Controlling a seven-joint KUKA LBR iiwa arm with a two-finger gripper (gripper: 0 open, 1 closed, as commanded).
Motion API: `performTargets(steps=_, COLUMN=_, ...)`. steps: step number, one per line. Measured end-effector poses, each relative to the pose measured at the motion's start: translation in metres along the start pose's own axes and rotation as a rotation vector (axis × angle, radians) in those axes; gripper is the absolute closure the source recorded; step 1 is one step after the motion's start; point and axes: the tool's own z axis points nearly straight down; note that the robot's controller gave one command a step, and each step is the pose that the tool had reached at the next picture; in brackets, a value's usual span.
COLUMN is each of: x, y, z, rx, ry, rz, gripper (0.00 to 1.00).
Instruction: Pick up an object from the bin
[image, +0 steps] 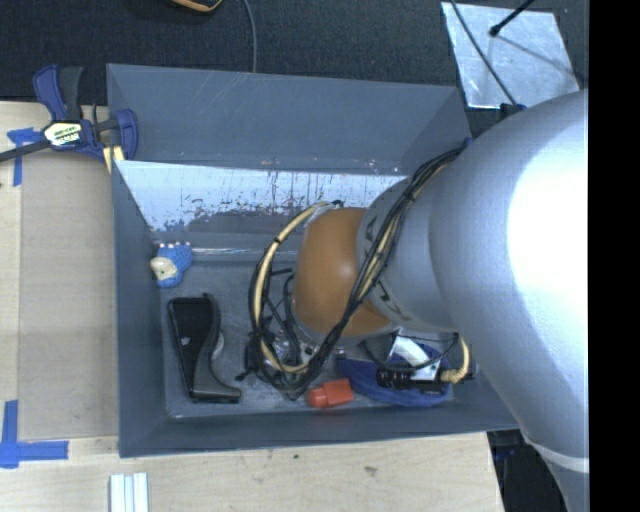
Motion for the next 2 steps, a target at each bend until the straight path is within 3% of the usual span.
performTargets(steps=1, x=-0.002, y=0.001, z=-0.057, rx=-0.003, ry=-0.002, rz=-0.001, gripper=1.00)
performTargets(steps=2, x=-0.003, y=0.001, z=-0.072, rx=-0.001, ry=0.000, rz=-0.003, gripper=1.00)
